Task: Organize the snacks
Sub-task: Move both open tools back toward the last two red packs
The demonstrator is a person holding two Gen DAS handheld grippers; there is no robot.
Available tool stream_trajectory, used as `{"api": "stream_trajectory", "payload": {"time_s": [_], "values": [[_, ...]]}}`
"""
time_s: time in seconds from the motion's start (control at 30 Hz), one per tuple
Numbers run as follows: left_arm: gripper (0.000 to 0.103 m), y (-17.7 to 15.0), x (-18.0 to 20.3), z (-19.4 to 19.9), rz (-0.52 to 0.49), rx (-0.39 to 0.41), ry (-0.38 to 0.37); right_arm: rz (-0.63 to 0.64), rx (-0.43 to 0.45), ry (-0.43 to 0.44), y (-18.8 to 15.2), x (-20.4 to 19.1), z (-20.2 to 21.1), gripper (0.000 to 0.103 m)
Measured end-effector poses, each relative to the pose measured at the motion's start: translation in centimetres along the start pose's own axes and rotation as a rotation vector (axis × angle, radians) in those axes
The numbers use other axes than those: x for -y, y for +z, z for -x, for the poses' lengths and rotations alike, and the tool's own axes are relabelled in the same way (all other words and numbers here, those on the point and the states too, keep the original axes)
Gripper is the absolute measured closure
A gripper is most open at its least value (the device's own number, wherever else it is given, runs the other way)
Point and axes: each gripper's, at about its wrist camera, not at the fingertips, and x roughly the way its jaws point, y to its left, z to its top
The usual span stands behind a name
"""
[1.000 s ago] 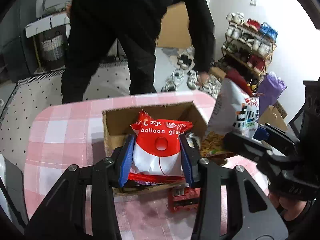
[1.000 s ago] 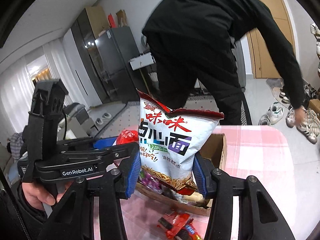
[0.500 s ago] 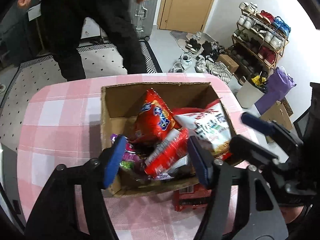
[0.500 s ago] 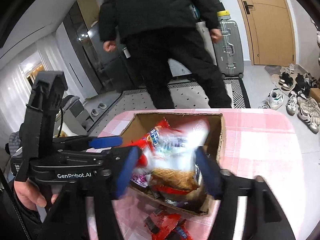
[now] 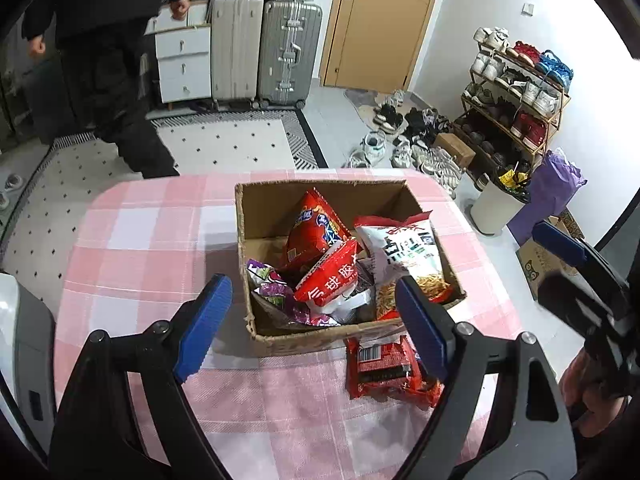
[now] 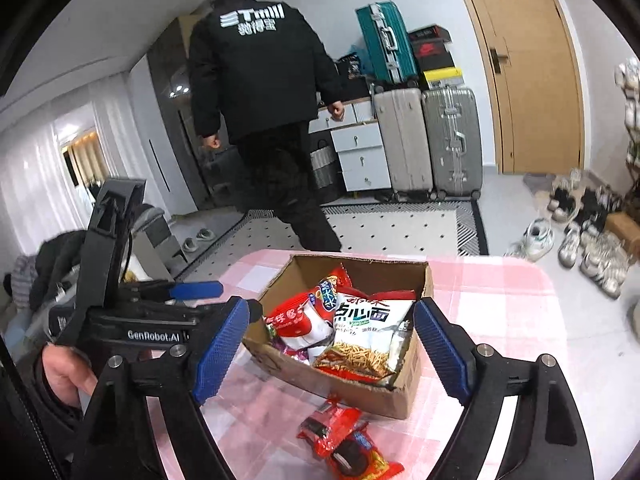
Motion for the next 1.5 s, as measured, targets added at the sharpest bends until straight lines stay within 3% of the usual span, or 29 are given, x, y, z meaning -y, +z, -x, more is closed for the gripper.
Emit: {"api": "stream_trajectory", "payload": {"time_s": [0.3, 0.57, 0.7, 0.83, 1.23, 1.4, 1.5], "values": [[0.021, -1.7, 0.7, 5.6, -0.005, 0.069, 0.009, 0.017, 0.031, -0.015, -1.2, -2.2, 4.3, 0.01], [0.02, -4.6, 0.8, 7.8, 0.005, 0.077, 0.008, 0.018, 0.019, -0.034, -3.7, -3.4, 6.6, 0.006], [0.015, -6.1, 1.3, 8.5, -0.014, 0.092, 0.013, 0.004, -0.005, -0.044, -5.1, -3.3, 6.7, 0.006], [0.002, -7.3, 1.6, 8.8, -0.012, 0.101, 0.0, 0.003, -0.026, -0.068, -6.8, -3.0, 6.6, 0.006], [0.001, -10.9, 1.1, 6.5, 0.009, 0.051, -0.02, 0.002, -0.099, -0.082, -11.2, -1.5, 3.7, 0.005], [0.001, -12.8, 0.6, 5.0, 0.012, 0.042, -0.016, 0.002, -0.167, -0.019, -13.5, -0.6, 1.5, 0.005], [0.001, -13.4, -0.1, 3.8, 0.047, 0.015, -0.028, 0.014, -0.213, -0.024, -14.5, -0.4, -0.2, 0.005]]}}
